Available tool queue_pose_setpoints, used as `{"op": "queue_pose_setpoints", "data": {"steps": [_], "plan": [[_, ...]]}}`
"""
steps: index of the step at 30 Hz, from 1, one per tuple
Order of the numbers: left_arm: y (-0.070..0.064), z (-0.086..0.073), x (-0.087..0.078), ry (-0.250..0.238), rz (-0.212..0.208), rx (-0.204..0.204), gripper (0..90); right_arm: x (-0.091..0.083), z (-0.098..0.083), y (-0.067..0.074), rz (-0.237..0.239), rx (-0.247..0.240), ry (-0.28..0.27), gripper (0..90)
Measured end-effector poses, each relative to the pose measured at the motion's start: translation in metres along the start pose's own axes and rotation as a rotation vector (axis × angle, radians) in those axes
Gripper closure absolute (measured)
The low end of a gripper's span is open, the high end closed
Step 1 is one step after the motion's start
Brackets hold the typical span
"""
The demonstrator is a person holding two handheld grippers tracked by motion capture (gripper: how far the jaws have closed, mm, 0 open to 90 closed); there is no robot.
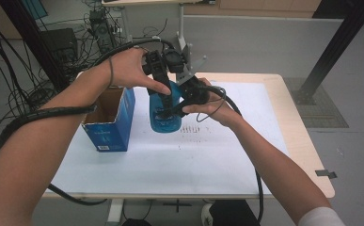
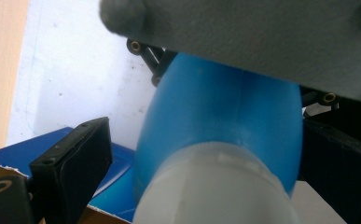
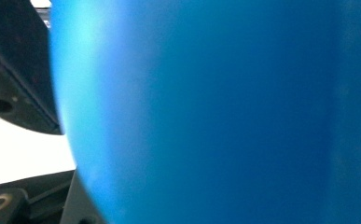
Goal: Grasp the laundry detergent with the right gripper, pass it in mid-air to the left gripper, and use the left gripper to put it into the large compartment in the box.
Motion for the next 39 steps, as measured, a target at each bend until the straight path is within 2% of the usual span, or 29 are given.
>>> {"op": "queue_pose_setpoints", "data": {"steps": [7,14,33,39], "plan": [[-0.0002,-0.0011,0.0001,0.010,-0.003,0.004,6.2,0.0005,0.0009,0.0009,0.003,0.000,-0.004,43.3],[-0.0007,0.0008,-0.0028,-0.004,0.004,0.002,6.2,0.0002,0.0002,0.0012,0.001,0.004,0.003,43.3],[-0.0005,0.0014,-0.0035,0.001,0.004,0.005,6.2,-0.0017,0.0003,-0.0002,-0.001,-0.007,-0.006,43.4],[-0.0006,0.0014,-0.0043,-0.005,0.006,0.003,6.3,-0.0023,-0.0005,-0.0006,-0.004,0.006,-0.001,43.4]]}}
Point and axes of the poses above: each handheld gripper's, and its own axes: x roughly forward along the jaws, z roughly out of its top, y roughly to its left, the point moved 5 cm from there along x, roughly forward along the jaws
